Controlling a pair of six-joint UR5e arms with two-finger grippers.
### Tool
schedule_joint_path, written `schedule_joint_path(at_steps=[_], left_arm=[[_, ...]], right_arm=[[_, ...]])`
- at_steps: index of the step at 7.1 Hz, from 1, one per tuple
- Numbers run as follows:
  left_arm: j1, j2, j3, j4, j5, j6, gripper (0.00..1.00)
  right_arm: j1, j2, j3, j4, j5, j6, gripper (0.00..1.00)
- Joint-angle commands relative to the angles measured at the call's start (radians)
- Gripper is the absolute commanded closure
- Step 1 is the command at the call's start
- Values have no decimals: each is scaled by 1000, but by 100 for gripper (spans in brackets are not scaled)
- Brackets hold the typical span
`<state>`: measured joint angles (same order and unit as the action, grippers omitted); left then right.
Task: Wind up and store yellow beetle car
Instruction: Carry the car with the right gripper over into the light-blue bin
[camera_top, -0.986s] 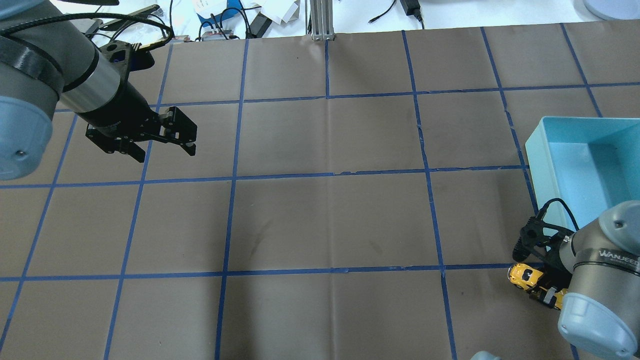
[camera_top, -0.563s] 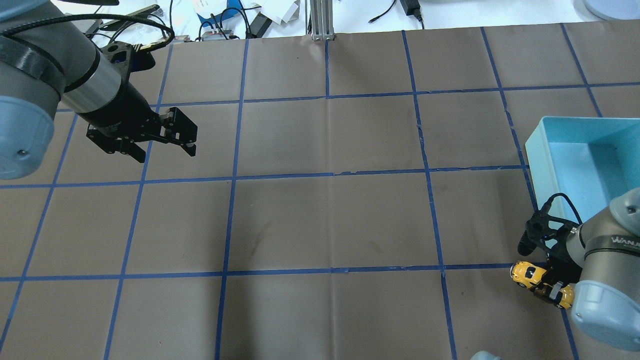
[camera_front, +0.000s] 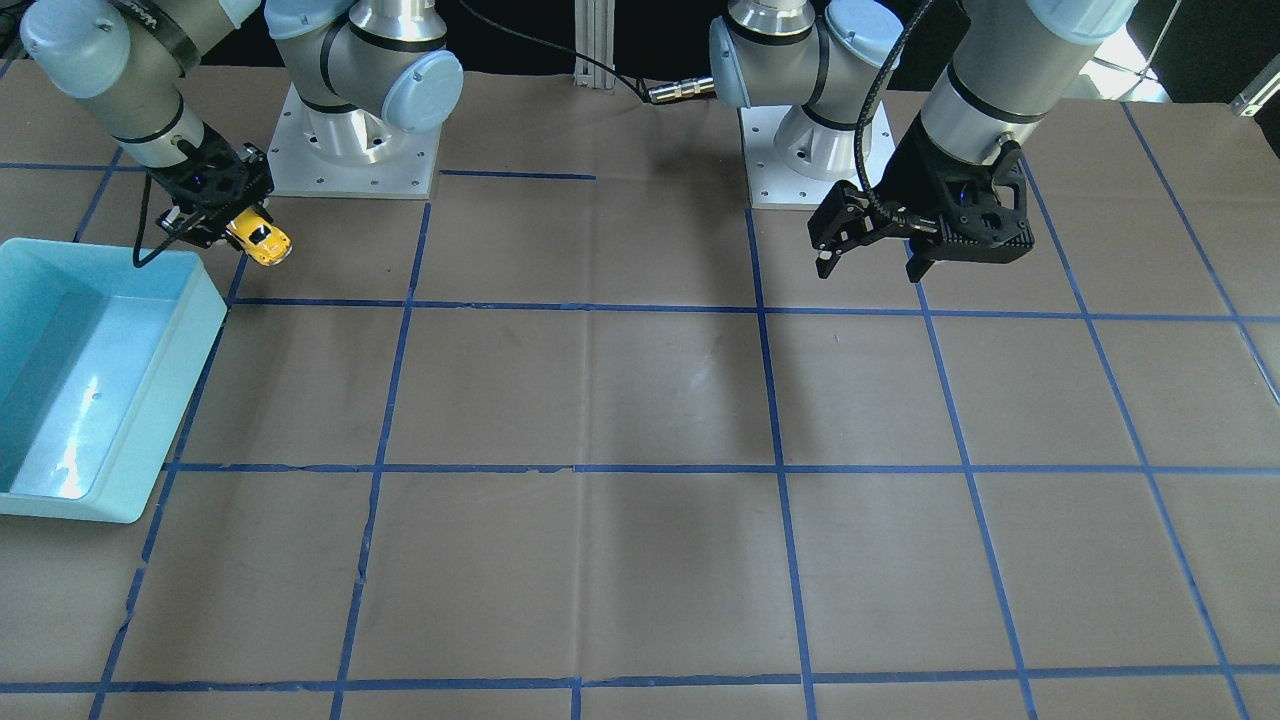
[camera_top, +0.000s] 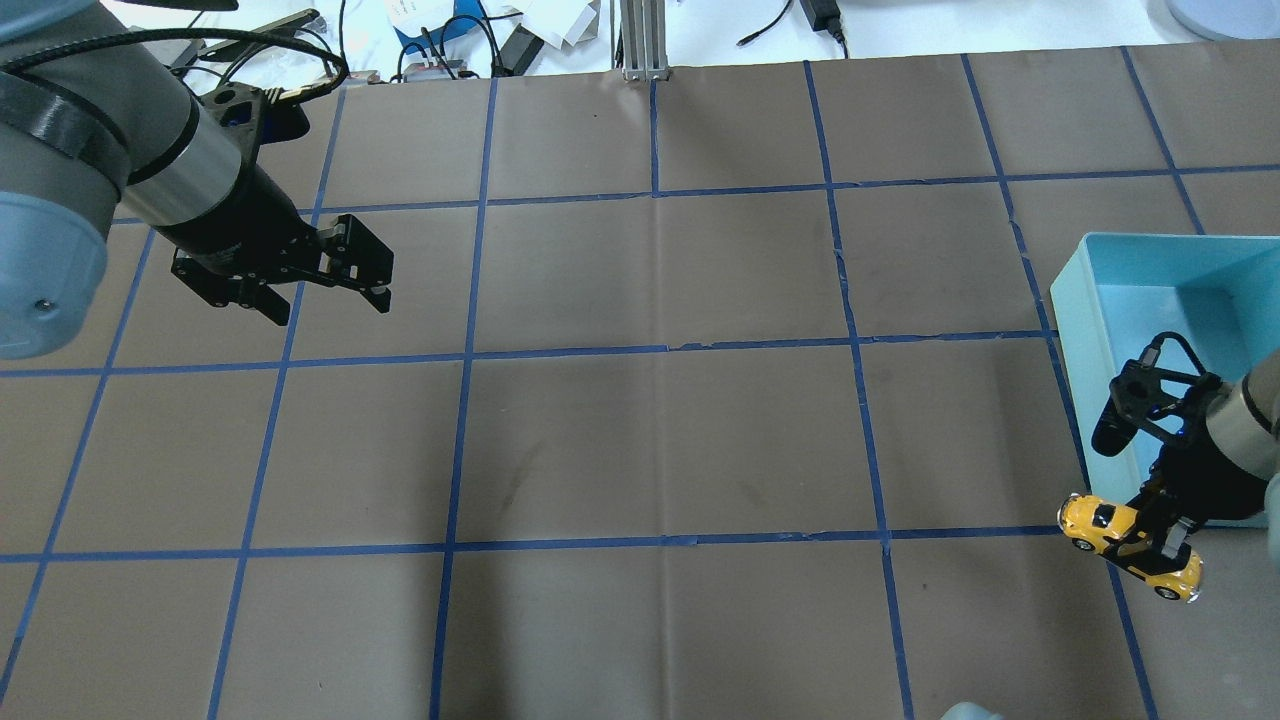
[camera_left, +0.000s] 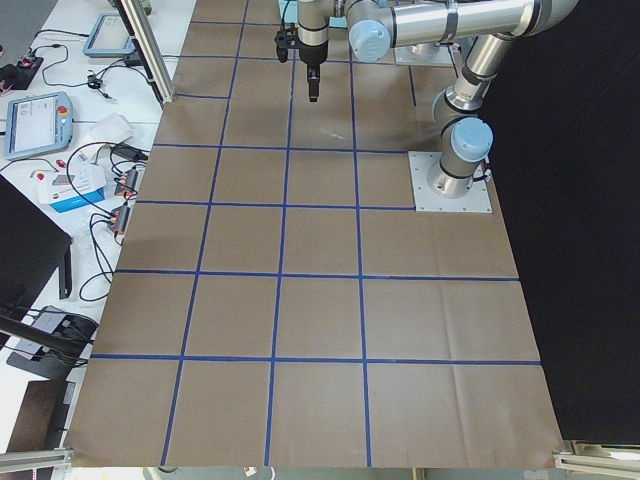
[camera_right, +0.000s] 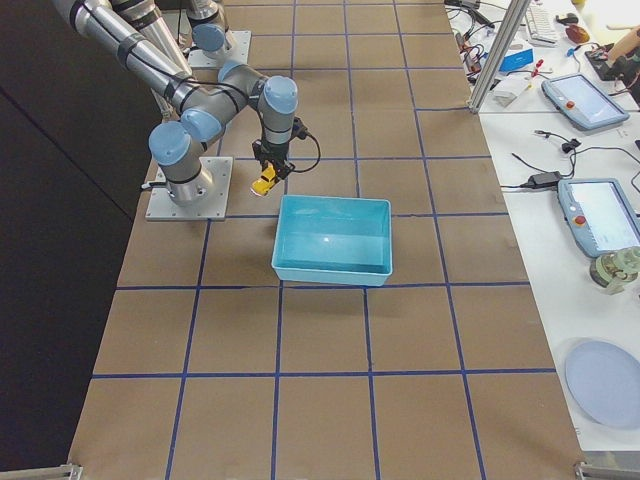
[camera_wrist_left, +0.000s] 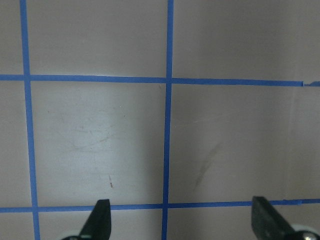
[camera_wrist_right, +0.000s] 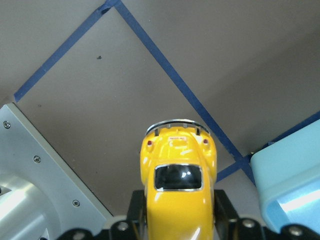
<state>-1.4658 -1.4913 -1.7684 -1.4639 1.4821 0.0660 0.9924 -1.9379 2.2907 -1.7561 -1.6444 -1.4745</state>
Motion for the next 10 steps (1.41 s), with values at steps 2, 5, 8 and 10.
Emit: schedule_joint_path(at_steps=[2,5,8,10], left_arm=[[-1,0,12,4,6,-3,0],[-10,16,23,4,7,-2,0],[-11,19,12,4,7,1,0],[-10,19,11,4,9,3,0]], right_arm=[[2,19,-135,30,-6,-39,61],[-1,176,-206,-167,-8,-246,61],[-82,296,-241,-249,3,-416,62],[-101,373,-249,-284,6,-449,61]])
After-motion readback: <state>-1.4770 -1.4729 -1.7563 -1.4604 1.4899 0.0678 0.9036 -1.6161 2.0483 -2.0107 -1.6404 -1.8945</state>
